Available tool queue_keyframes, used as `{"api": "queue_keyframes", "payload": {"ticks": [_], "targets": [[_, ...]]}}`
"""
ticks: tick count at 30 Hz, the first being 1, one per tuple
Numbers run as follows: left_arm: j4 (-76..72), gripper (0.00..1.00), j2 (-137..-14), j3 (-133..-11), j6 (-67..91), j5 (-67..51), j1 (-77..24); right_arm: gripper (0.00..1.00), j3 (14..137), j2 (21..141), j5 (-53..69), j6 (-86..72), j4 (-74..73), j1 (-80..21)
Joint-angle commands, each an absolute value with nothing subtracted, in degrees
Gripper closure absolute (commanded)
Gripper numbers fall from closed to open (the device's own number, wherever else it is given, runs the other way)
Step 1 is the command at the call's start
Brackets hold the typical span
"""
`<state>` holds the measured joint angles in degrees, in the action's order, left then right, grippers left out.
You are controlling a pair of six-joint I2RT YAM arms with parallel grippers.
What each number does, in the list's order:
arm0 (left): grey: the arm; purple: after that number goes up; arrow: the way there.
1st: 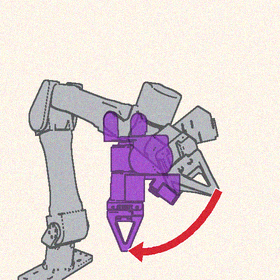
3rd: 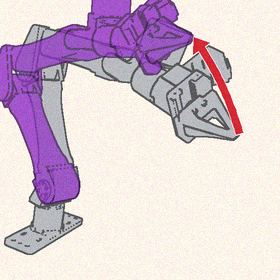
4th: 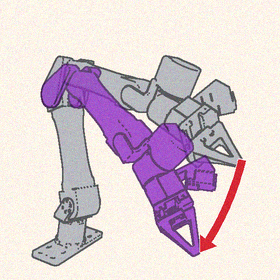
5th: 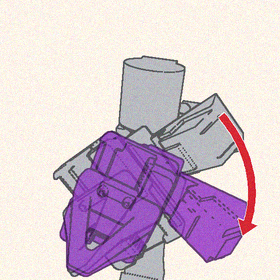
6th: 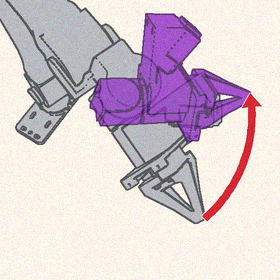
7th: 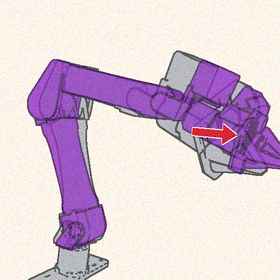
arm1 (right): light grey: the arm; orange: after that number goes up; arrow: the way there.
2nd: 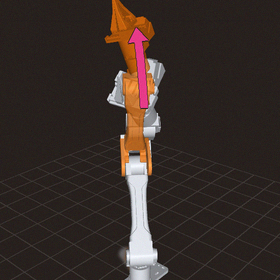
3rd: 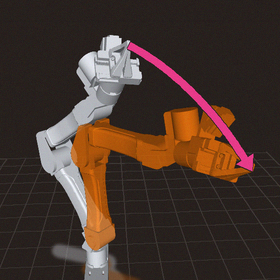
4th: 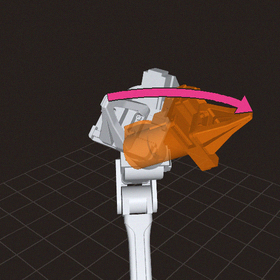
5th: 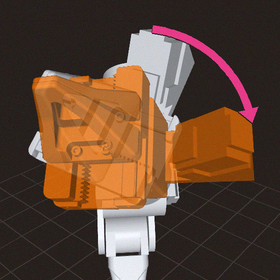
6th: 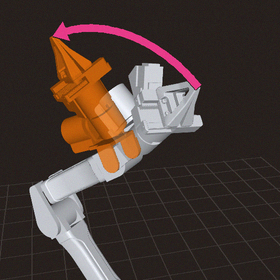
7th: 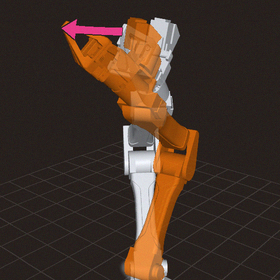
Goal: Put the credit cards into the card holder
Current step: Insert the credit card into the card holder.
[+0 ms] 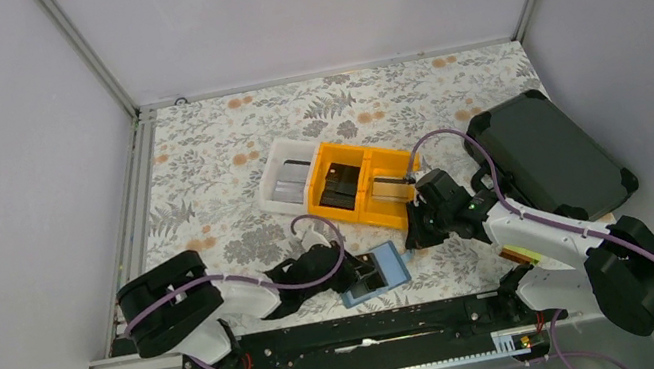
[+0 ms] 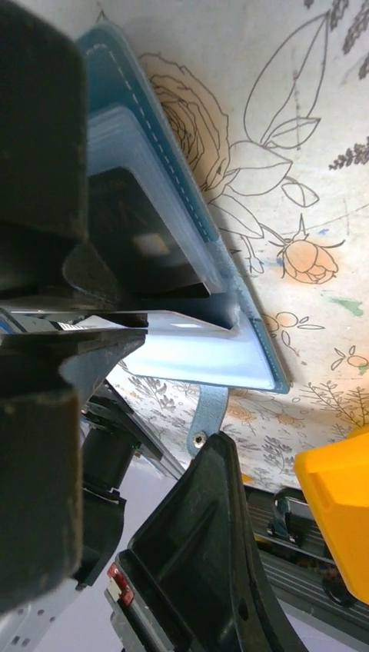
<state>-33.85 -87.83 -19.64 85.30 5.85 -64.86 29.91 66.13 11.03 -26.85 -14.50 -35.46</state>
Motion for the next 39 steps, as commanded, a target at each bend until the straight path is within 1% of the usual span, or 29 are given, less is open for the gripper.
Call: {"api": "queue_keyframes", "payload": {"ticks": [1, 4, 6, 13, 17, 26, 31, 33, 39], "targets": [[-24.2, 0.81, -83.4, -23.6, 81.9, 7.5, -65.4, 0.98, 30.0, 65.6, 10.2, -27.0, -13.9, -35.6], [-21.5, 0.71, -82.8, -24.7, 81.3, 7.8, -65.5, 0.98, 30.2, 65.7, 10.1, -26.8, -13.9, -35.6], [-20.8, 0.66, -82.7, -25.0, 81.3, 7.7, -65.5, 0.98, 30.3, 65.6, 10.2, -26.7, -13.9, -35.6], [-14.8, 0.54, -80.2, -26.4, 80.9, 8.5, -65.6, 0.98, 30.3, 65.3, 10.1, -26.6, -13.9, -35.6], [-11.8, 0.49, -78.8, -27.1, 80.8, 8.8, -65.6, 0.98, 30.4, 65.5, 10.2, -26.4, -13.8, -35.6], [-3.9, 0.47, -75.8, -29.9, 79.2, 11.6, -66.6, 0.98, 30.3, 65.6, 10.3, -26.2, -13.6, -35.6], [-1.9, 0.46, -74.5, -29.6, 79.9, 12.2, -66.8, 0.98, 30.3, 65.3, 10.3, -26.1, -13.5, -35.5], [-0.9, 0.44, -73.8, -29.3, 80.4, 12.6, -66.9, 0.99, 30.2, 65.3, 10.4, -26.2, -13.5, -35.5], [-0.1, 0.45, -73.2, -29.6, 80.6, 13.0, -67.2, 0.99, 30.1, 65.2, 10.4, -26.1, -13.4, -35.6]]}}
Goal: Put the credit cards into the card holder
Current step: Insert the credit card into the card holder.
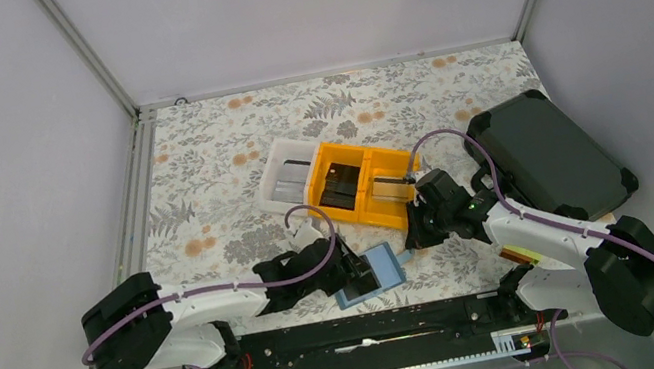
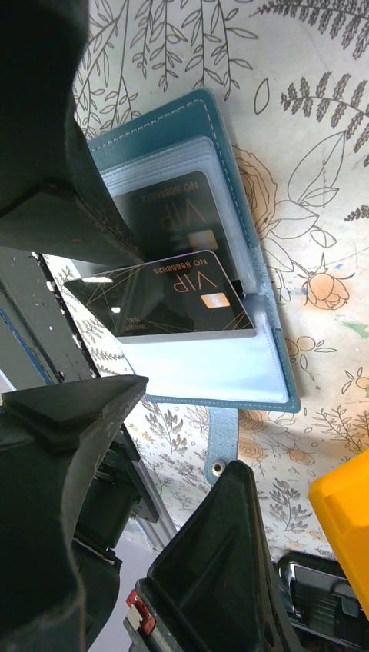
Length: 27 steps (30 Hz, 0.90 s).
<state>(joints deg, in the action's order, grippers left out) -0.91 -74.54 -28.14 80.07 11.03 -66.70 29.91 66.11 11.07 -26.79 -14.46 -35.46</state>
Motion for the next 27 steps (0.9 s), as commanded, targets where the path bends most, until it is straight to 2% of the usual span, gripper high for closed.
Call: {"api": "queue_keyframes", "payload": {"ticks": [1, 17, 27], "targets": [[-0.1, 0.45, -73.4, -29.8, 80.5, 12.9, -67.2, 0.99, 30.1, 65.2, 10.4, -26.1, -13.4, -35.6], [3.8, 0.51, -84.2, -41.8, 72.1, 6.4, -67.4, 0.99, 29.8, 65.5, 11.0, -25.9, -12.8, -35.6], [9.6, 0.49, -81.0, -41.4, 71.7, 8.7, -67.4, 0.99, 29.5, 64.2, 10.7, -27.6, -12.1, -35.6]]}}
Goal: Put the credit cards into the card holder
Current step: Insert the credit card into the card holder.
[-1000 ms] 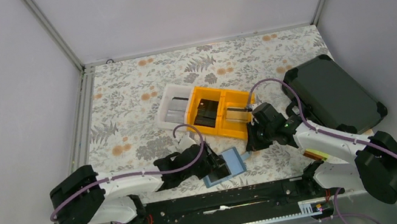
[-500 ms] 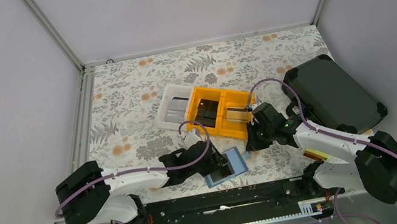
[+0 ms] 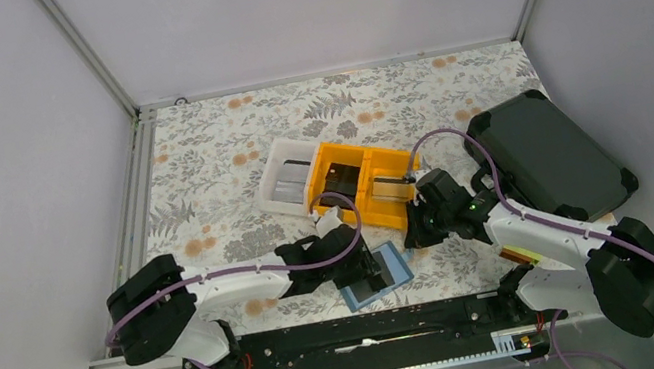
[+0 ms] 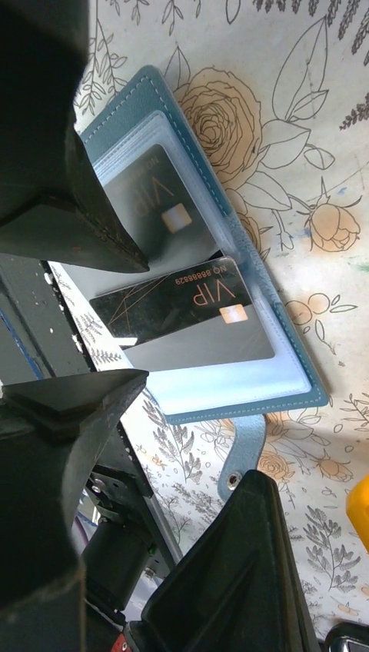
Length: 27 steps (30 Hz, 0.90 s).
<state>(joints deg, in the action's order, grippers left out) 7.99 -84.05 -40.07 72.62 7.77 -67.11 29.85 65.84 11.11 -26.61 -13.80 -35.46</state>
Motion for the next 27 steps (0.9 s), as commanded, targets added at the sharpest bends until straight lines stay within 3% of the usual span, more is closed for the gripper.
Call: {"api": "queue_keyframes", "payload": {"ticks": [1, 13, 27], "targets": [[9.5, 0.48, -80.8, -41.2, 71.8, 8.6, -67.4, 1.00, 29.5, 63.9, 10.4, -28.3, -11.7, -35.6], [4.9, 0.53, -83.7, -40.8, 73.1, 4.4, -67.9, 1.00, 29.2, 65.2, 9.8, -30.1, -10.5, -35.6], [8.9, 0.53, -81.1, -39.2, 76.5, 8.3, -68.4, 1.00, 28.9, 65.2, 9.8, -30.2, -10.2, -35.6]]}}
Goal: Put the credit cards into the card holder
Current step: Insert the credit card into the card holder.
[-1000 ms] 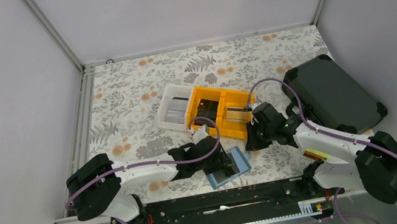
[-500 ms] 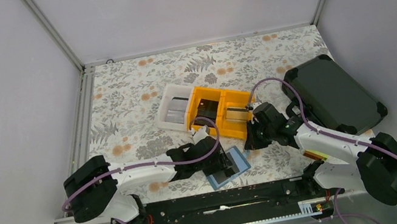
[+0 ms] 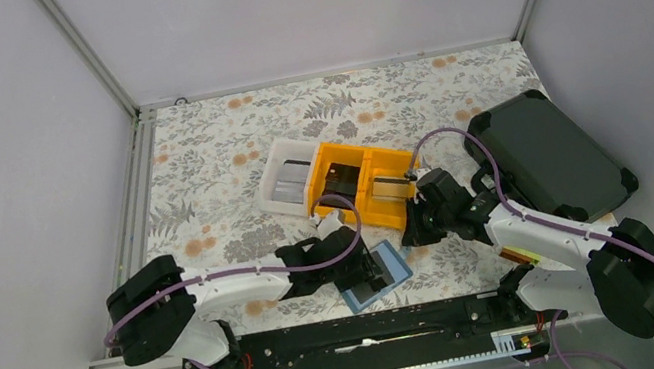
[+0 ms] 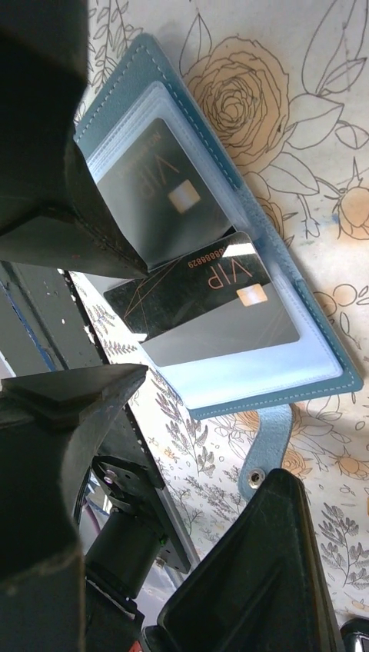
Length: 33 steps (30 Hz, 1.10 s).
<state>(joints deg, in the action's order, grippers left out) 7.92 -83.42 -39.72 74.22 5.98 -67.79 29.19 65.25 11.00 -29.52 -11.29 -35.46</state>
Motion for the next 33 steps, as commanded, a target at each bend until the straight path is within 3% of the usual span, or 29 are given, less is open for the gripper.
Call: {"api": "queue_keyframes", "payload": {"ticks": [1, 33], "targets": [[9.0, 0.53, -80.7, -38.9, 77.0, 8.6, -68.5, 1.00, 28.8, 65.2, 9.7, -30.2, -10.4, -35.6], [7.7, 0.57, -90.9, -50.0, 70.5, 5.2, -68.1, 1.00, 27.9, 65.2, 11.2, -30.5, -9.4, -35.5]]}}
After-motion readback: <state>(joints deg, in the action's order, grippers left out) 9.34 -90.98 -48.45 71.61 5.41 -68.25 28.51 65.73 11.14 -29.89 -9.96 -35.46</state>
